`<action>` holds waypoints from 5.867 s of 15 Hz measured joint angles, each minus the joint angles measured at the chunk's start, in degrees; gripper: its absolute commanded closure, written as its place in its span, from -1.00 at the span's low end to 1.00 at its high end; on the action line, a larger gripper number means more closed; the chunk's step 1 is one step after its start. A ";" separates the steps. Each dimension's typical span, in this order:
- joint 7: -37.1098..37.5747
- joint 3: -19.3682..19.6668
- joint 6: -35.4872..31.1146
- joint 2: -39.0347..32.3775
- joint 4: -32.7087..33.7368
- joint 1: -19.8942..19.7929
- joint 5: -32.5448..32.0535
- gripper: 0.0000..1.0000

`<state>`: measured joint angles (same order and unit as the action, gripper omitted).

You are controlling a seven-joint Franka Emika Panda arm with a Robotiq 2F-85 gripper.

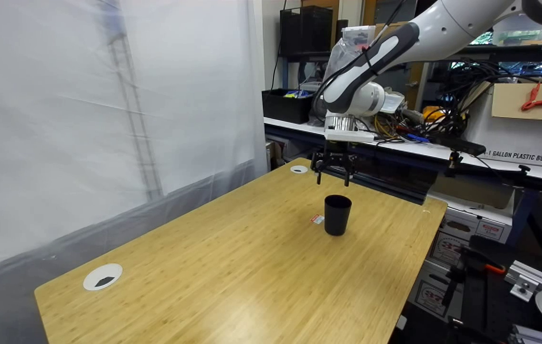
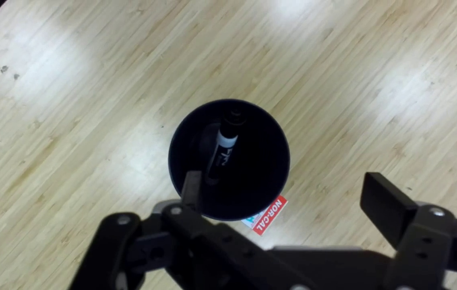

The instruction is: Remove the black marker from the black cup and put it on the table

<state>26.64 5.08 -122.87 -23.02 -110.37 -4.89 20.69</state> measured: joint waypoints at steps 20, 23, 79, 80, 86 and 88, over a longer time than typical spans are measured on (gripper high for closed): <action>0.05 0.52 3.85 -4.37 1.81 -0.02 0.00 -0.06; 0.04 0.52 3.88 -5.63 1.94 -0.03 0.00 -0.15; -0.20 1.39 8.84 -8.42 9.58 -0.10 -0.71 0.92; -0.18 1.46 8.89 -8.06 9.55 -0.08 -1.10 0.92; 0.22 1.84 9.09 -2.52 8.29 0.39 -5.44 0.92; 0.56 1.83 9.09 -0.42 7.36 0.87 -7.01 0.92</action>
<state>27.20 6.92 -113.78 -23.44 -103.01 -4.03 13.68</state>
